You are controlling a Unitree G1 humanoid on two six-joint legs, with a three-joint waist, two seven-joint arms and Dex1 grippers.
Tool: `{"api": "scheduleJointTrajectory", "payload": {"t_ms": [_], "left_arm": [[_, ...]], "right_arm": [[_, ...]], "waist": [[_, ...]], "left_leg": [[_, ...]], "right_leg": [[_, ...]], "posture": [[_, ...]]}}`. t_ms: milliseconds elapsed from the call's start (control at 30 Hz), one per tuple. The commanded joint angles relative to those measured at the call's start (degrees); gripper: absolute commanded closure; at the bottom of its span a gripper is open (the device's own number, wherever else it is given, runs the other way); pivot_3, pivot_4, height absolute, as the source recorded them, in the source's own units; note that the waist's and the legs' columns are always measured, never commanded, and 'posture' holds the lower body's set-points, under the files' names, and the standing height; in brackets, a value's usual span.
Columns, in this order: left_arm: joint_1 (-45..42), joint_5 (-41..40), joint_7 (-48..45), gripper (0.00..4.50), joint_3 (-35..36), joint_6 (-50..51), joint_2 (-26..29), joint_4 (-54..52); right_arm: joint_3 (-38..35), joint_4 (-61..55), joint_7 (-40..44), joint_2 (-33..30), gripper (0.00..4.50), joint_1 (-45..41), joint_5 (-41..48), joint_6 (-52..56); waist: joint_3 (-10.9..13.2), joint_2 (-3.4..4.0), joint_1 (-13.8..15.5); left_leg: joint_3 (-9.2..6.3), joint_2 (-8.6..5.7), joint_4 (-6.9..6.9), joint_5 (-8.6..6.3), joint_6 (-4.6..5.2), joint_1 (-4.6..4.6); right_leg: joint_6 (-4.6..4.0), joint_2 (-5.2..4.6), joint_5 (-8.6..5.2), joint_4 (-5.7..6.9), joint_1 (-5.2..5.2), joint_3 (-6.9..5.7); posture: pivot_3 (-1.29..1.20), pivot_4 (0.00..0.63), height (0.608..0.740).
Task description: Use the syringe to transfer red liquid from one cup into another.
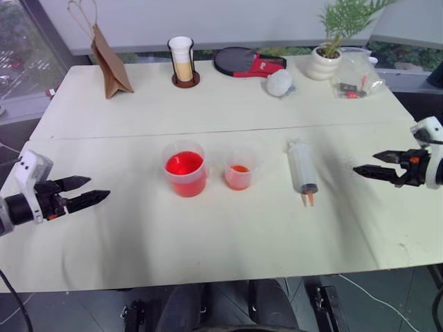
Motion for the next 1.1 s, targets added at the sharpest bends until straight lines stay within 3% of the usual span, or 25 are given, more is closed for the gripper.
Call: {"api": "scheduleJointTrajectory", "payload": {"t_ms": [33, 533, 800, 900, 1100], "left_arm": [[-1.23, 0.26, 1.05, 0.03, 0.39, -1.23, -0.52, -0.48], [-3.73, -0.63, 5.68, 0.03, 1.58, -2.37, -3.84, -1.46], [-7.59, 2.05, 5.77, 0.03, -2.04, -6.14, -5.29, 1.69], [-10.69, 2.4, 4.0, 0.03, -3.8, -6.92, -4.35, 2.99], [-21.59, 4.13, -4.58, 0.03, -10.16, -7.56, 1.6, 5.24]], "right_arm": [[-1.37, -1.63, -0.49, -0.37, 0.0, 0.18, 0.24, -0.14], [2.67, 4.93, -3.19, 1.12, 0.0, -7.11, -4.72, -5.31], [5.78, 15.62, -4.56, 1.75, 0.0, -15.79, -9.83, -9.1], [7.39, 16.12, -6.76, 2.98, 0.0, -23.33, -10.93, -1.34], [18.32, 17.91, -4.35, 7.14, 0.0, -39.95, -16.44, 15.42]], "waist": [[0.0, 0.0, 0.01], [0.0, 0.0, 0.0], [0.01, 0.01, -0.18], [0.02, 0.02, -0.3], [0.03, 0.01, -0.46]], "left_leg": [[0.0, 0.0, 0.0, 0.0, 0.0, 0.0], [0.0, 0.0, -0.06, -0.01, -0.01, -0.01], [0.03, -0.04, -0.06, 0.16, -0.3, -0.01], [0.04, -0.04, -0.07, 0.17, -0.32, -0.01], [0.04, -0.02, -0.08, 0.21, -0.39, -0.18]], "right_leg": [[0.0, 0.0, 0.0, 0.0, 0.01, 0.0], [0.0, 0.0, 0.01, -0.16, 0.05, -0.01], [0.01, 0.04, 0.01, -0.2, 0.08, -0.03], [0.01, 0.05, 0.01, -0.2, 0.06, -0.03], [0.0, 0.07, 0.03, -0.17, -0.16, -0.04]], "posture": [[0.0, 0.15, 0.74], [0.0, 0.15, 0.74], [0.0, 0.15, 0.74], [0.0, 0.15, 0.74], [0.0, 0.15, 0.74]]}}
